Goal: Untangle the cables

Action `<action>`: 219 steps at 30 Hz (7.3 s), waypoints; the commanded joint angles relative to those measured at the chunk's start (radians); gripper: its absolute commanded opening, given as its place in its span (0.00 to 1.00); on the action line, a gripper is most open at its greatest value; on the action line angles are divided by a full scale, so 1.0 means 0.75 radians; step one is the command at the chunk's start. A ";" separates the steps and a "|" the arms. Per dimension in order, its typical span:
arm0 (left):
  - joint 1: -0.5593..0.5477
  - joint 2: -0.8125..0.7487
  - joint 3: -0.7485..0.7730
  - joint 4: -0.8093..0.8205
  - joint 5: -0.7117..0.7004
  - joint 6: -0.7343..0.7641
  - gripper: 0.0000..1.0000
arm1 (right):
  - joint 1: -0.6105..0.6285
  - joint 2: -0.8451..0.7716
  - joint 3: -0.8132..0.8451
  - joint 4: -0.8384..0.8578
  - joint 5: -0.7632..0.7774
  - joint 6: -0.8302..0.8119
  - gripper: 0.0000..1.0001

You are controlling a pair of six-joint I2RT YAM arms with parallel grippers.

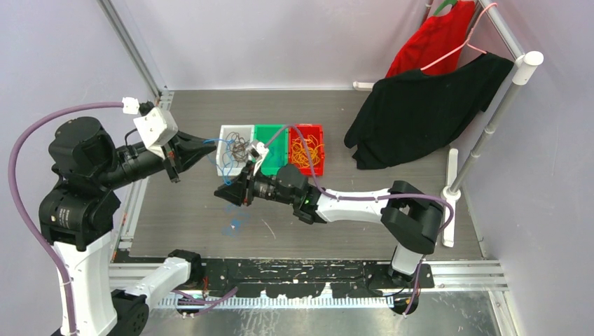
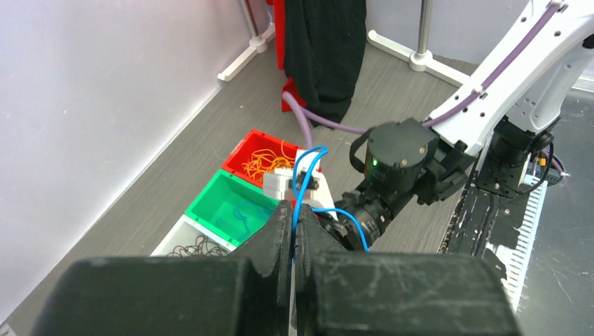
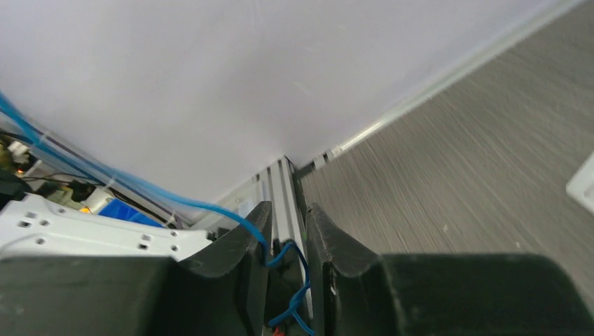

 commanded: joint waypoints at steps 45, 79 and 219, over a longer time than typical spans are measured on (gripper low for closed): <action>-0.220 0.652 -0.427 0.905 -0.259 -0.034 0.00 | -0.355 -0.844 -0.461 -0.683 1.146 -0.207 0.61; -0.238 0.999 -0.280 0.973 -0.481 -0.056 0.00 | -0.387 -0.919 -0.489 -0.774 1.080 -0.210 0.59; 0.696 0.480 -0.579 0.040 -0.030 0.165 0.86 | -0.448 0.148 0.923 -1.568 0.515 -0.786 0.01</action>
